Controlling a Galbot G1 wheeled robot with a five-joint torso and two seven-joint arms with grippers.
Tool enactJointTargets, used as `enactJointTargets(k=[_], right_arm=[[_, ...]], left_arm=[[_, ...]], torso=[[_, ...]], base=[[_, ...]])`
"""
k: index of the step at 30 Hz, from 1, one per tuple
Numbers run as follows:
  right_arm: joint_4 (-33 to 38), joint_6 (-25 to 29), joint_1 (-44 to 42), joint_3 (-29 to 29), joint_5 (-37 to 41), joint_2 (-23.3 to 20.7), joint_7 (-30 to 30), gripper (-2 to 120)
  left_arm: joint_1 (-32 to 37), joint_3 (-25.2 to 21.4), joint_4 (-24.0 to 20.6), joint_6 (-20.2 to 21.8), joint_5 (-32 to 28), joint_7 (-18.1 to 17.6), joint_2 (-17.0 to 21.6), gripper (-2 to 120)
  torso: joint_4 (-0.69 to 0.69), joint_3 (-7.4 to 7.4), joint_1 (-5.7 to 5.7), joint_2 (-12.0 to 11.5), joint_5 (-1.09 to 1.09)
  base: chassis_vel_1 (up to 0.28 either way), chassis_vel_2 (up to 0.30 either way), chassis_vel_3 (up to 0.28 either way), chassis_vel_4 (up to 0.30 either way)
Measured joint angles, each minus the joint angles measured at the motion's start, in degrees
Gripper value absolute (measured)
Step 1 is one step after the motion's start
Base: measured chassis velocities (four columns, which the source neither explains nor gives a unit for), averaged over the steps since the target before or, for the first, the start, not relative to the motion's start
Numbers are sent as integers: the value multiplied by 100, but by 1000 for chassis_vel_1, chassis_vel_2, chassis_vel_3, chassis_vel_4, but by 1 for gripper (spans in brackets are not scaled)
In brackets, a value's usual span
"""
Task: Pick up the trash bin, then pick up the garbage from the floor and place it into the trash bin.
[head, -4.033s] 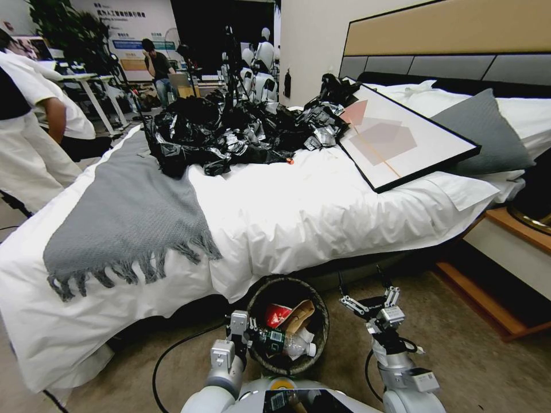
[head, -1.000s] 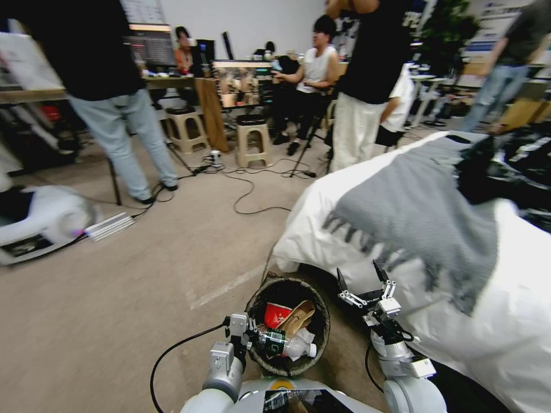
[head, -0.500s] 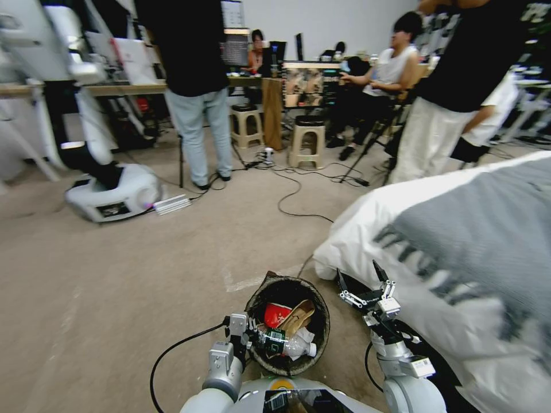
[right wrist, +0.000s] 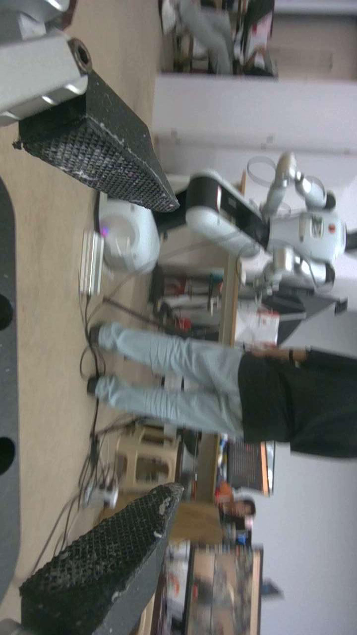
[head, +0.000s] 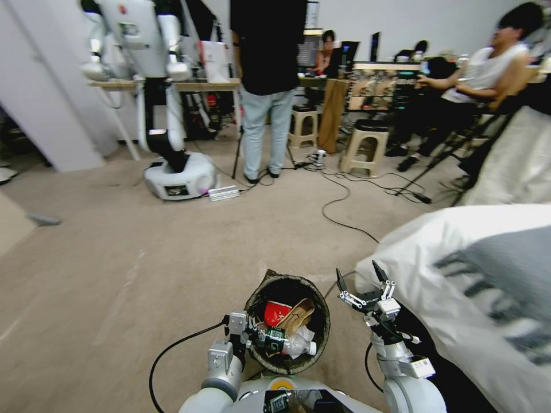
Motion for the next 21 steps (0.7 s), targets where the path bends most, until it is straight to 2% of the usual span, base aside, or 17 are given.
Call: enactJointTargets(k=[7, 17, 21], right_arm=[[-52, 29, -3, -26, -9, 29, -60, 100], [-54, 40, 7, -31, -5, 45, -86, 100], [-92, 89, 2, 2, -8, 58, -88, 100]], left_arm=[[-22, -3, 48, -116, 0, 1, -5, 0], [-57, -6, 85, -202, 3, 5, -18, 0], [-200, -164, 86, -194, -111, 8, -56, 0]], torso=[[1, 0, 0, 0, 0], [-1, 0, 0, 0, 0], [0, 0, 0, 0, 1]], base=[[109, 103, 105, 108], [5, 7, 11, 3], [0, 0, 0, 0]])
